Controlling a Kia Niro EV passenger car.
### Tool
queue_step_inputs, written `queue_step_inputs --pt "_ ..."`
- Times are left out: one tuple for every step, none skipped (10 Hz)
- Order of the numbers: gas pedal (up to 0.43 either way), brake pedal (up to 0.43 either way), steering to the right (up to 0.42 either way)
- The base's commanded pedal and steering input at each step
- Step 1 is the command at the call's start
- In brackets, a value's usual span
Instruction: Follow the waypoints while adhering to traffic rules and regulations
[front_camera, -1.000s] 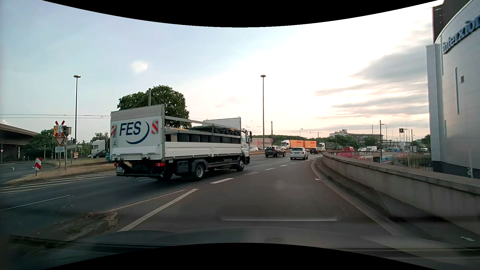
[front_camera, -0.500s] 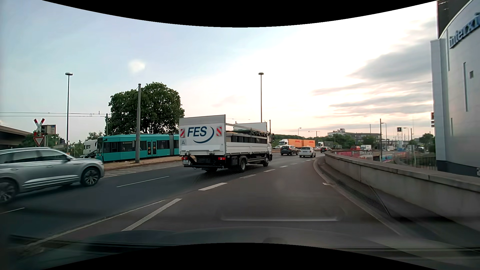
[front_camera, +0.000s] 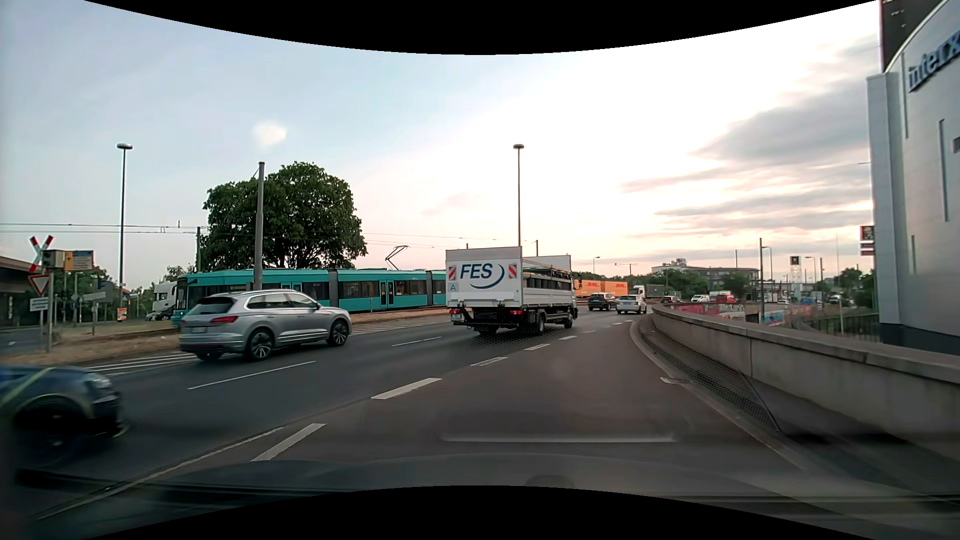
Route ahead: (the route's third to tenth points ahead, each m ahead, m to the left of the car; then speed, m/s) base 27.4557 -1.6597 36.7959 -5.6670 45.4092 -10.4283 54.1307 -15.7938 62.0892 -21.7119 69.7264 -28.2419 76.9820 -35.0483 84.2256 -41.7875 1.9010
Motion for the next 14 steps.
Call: queue_step_inputs --pt "0.000 0.207 0.025" --pt "0.000 0.207 0.019" --pt "0.000 0.201 0.017" --pt "0.000 0.201 0.016" --pt "0.000 0.183 0.015" --pt "0.000 0.171 0.014" --pt "0.000 0.165 0.014" --pt "0.000 0.165 0.014" --pt "0.000 0.146 0.014" --pt "0.000 0.146 0.013" --pt "0.000 0.146 0.011" --pt "0.000 0.146 0.009" --pt "0.000 0.146 0.010" --pt "0.000 0.146 0.010"
